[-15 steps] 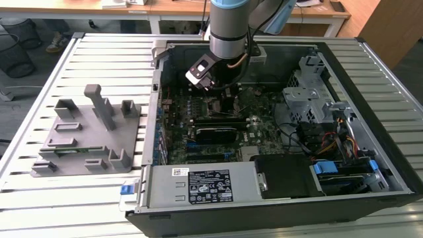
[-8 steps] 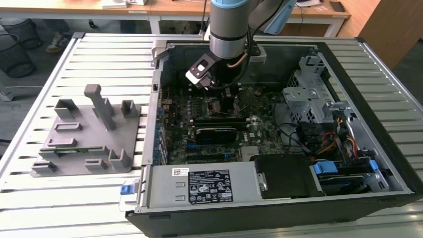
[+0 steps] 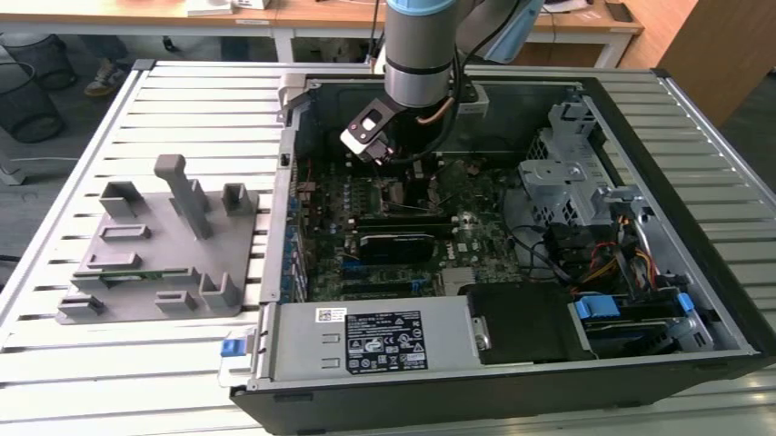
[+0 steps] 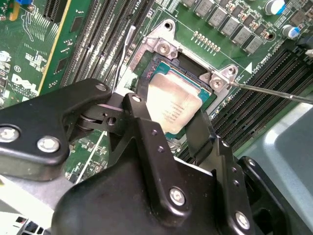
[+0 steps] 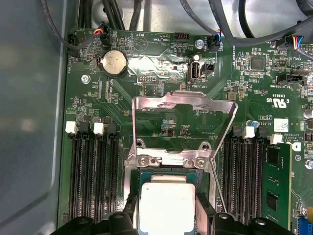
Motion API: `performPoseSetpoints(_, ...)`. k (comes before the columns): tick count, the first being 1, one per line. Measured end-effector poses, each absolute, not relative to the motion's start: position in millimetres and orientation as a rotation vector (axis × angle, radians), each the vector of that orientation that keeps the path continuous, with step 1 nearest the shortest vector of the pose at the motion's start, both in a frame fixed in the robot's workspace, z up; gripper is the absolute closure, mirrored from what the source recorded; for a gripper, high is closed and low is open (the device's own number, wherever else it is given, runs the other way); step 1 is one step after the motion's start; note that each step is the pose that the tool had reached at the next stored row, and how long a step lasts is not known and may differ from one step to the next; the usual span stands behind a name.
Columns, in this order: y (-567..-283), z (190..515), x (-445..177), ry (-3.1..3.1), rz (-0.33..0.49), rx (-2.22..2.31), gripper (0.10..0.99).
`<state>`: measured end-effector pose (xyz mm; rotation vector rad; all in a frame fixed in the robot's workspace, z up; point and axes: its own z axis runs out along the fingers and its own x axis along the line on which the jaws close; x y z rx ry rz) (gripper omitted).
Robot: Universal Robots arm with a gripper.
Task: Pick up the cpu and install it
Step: 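Place the cpu into insertion slot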
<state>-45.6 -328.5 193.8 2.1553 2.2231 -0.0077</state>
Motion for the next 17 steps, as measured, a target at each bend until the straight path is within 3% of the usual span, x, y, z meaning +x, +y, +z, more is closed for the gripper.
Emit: performPoseSetpoints(17, -328.8, 195.2, -45.6, 2.218, -0.02, 2.15, 0.51)
